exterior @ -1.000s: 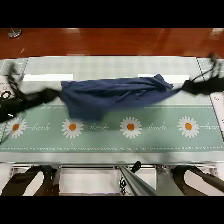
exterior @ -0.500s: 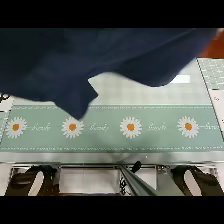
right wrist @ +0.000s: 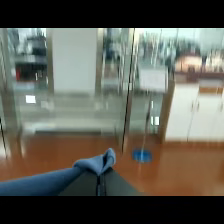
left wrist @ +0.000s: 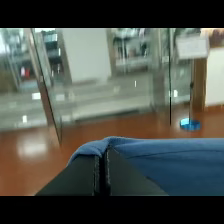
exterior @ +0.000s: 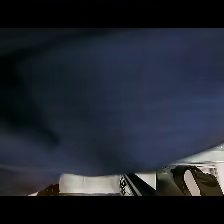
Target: Fold the shirts.
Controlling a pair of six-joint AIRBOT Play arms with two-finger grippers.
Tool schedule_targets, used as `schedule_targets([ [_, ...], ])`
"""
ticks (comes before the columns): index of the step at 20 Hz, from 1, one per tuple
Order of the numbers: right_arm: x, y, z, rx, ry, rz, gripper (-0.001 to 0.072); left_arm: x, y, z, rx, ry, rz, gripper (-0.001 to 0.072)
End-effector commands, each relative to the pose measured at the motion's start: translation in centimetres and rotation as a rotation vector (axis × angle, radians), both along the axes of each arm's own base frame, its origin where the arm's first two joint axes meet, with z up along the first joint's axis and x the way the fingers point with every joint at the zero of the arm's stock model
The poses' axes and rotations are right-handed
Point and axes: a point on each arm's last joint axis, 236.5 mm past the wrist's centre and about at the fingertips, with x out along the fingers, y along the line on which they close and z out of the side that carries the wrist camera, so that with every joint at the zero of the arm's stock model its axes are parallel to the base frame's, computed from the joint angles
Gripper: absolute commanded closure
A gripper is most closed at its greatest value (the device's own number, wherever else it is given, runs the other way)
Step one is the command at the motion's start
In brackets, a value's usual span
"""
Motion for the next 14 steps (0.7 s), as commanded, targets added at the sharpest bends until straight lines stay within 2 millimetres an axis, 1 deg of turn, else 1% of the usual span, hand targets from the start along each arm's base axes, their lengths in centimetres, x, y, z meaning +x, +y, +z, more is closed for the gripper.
schedule_targets([
  [1, 2.0, -1.0, -10.0, 0.037, 0.450, 0.002, 0.0676, 3.2, 1.1, -5.4, -0.024, 0.273, 0.032, 0.0692],
  [2, 3.1, -1.3, -12.8, 0.046, 0.587, 0.015, 0.0676, 4.7, 1.3, -6.9, -0.024, 0.351, 0.031, 0.0691],
  [3, 4.2, -1.7, -15.0, 0.062, 0.691, 0.020, 0.0676, 6.6, 1.5, -8.8, -0.017, 0.449, 0.028, 0.0691],
  [4, 5.8, -2.1, -16.6, 0.079, 0.760, 0.026, 0.0676, 8.4, 1.8, -10.9, -0.005, 0.548, 0.022, 0.0691],
  [6, 9.8, -2.9, -19.4, 0.125, 0.858, 0.040, 0.0676, 13.0, 2.2, -15.5, -0.024, 0.730, 0.012, 0.0691],
  [8, 14.2, -3.0, -23.1, 0.136, 0.963, 0.071, 0.0676, 17.9, 2.0, -20.4, -0.061, 0.872, -0.024, 0.0691],
  [9, 16.3, -2.8, -25.0, 0.131, 1.008, 0.087, 0.0676, 20.5, 1.9, -22.8, -0.085, 0.925, -0.036, 0.0691],
  [11, 20.7, -1.9, -29.4, 0.110, 1.089, 0.113, 0.0676, 25.3, 2.5, -27.4, -0.120, 0.994, -0.025, 0.0690],
  [12, 23.0, -1.9, -31.6, 0.093, 1.110, 0.108, 0.0676, 27.4, 2.8, -29.7, -0.132, 1.031, -0.020, 0.0689],
  [14, 27.4, -2.3, -35.7, 0.083, 1.117, 0.066, 0.0676, 31.1, 3.2, -34.0, -0.158, 1.093, -0.013, 0.0690],
])
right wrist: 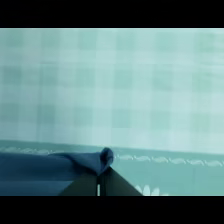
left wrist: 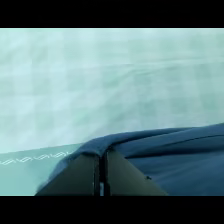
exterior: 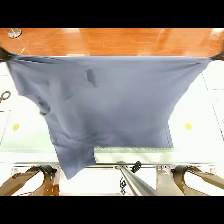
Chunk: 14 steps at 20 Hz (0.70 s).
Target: Fold the shirts.
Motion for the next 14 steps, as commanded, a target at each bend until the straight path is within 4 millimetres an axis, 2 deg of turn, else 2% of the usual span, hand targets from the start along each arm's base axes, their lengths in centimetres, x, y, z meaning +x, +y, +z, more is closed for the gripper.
schedule_targets([
  [1, 7.7, -0.2, -7.8, -0.035, 0.039, -0.026, 0.0676, 6.6, 0.3, -8.5, -0.052, 0.118, 0.021, 0.0690],
  [3, 10.7, 0.4, -11.4, 0.002, 0.039, -0.023, 0.0676, 9.2, -0.1, -12.3, -0.101, 0.160, 0.030, 0.0690],
  [5, 13.2, 0.5, -13.9, 0.020, 0.012, -0.033, 0.0675, 11.7, -0.5, -14.6, -0.153, 0.152, 0.049, 0.0689],
  [10, 18.0, -0.3, -15.6, 0.015, -0.127, -0.069, 0.0675, 17.1, -0.1, -16.7, -0.169, 0.015, 0.097, 0.0690],
  [14, 18.9, 0.4, -18.2, 0.064, -0.108, -0.086, 0.0675, 18.4, -1.4, -19.0, -0.110, -0.003, 0.013, 0.0689],
])
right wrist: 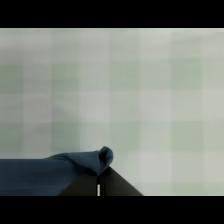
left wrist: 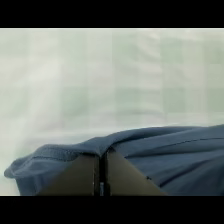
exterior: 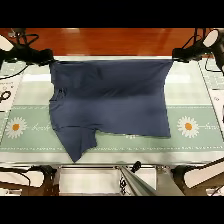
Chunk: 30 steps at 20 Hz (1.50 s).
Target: Fold the shirts.
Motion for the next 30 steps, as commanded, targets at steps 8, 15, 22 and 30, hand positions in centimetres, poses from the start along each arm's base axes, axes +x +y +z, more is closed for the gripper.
schedule_targets([
  [8, -4.9, 2.5, -6.8, 0.108, 0.313, 0.034, 0.0675, -0.4, -1.1, -5.7, 0.017, 0.117, -0.098, 0.0689],
  [15, -12.6, 1.8, -6.8, 0.028, 0.608, 0.199, 0.0675, -10.8, 1.9, -8.1, 0.029, 0.592, -0.157, 0.0689],
  [22, -12.4, 3.4, -6.6, 0.098, 0.597, 0.202, 0.0674, -11.6, 1.7, -9.0, 0.023, 0.644, -0.172, 0.0688],
  [30, -18.0, 3.4, -4.1, 0.155, 0.779, 0.260, 0.0326, -13.6, 2.3, -4.9, -0.077, 0.659, -0.109, 0.0280],
])
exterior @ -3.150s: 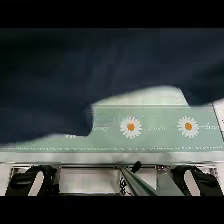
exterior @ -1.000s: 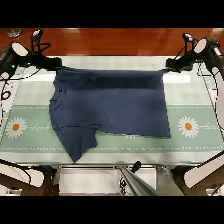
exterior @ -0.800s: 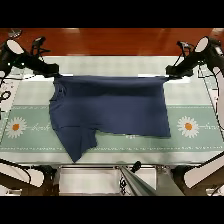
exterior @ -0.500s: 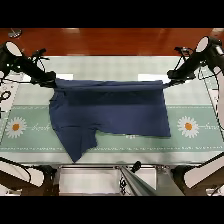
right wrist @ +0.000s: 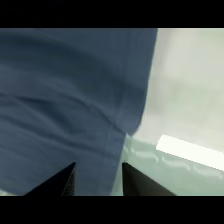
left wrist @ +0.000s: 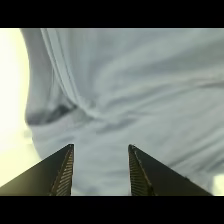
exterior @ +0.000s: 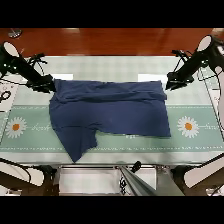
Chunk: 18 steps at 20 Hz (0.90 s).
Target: Fold the shirts.
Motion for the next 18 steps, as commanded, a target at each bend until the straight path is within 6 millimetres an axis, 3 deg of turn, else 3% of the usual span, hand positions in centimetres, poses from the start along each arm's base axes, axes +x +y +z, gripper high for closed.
schedule_targets([
  [1, -2.9, -1.6, 2.0, -0.033, 0.070, -0.026, 0.0324, -0.8, 0.2, 4.0, -0.068, -0.042, 0.073, 0.0280],
  [3, -4.6, -1.4, 2.7, 0.001, 0.054, -0.044, 0.0207, -2.5, 1.3, 5.6, -0.067, -0.068, 0.108, 0.0252],
  [4, -5.6, -0.8, 2.5, 0.040, 0.046, -0.053, 0.0201, -4.2, 2.0, 5.7, -0.069, -0.056, 0.139, 0.0142],
  [8, -10.1, -0.5, -1.3, 0.028, 0.006, -0.056, 0.0195, -12.8, 3.2, 2.7, -0.114, 0.015, 0.265, 0.0132],
  [10, -11.0, 0.6, -2.5, 0.060, -0.031, -0.078, 0.0195, -16.6, 2.5, 0.4, -0.161, 0.041, 0.371, 0.0132],
  [13, -11.2, 4.4, -2.1, 0.227, -0.061, -0.085, 0.0195, -21.2, 0.6, -3.1, -0.209, 0.094, 0.404, 0.0132],
  [16, -11.0, 4.4, -2.2, 0.228, -0.072, -0.087, 0.0195, -24.4, -1.9, -6.2, -0.249, 0.160, 0.377, 0.0133],
  [18, -11.2, 3.6, -2.6, 0.191, -0.070, -0.074, 0.0195, -24.8, -3.0, -7.3, -0.273, 0.145, 0.366, 0.0133],
])
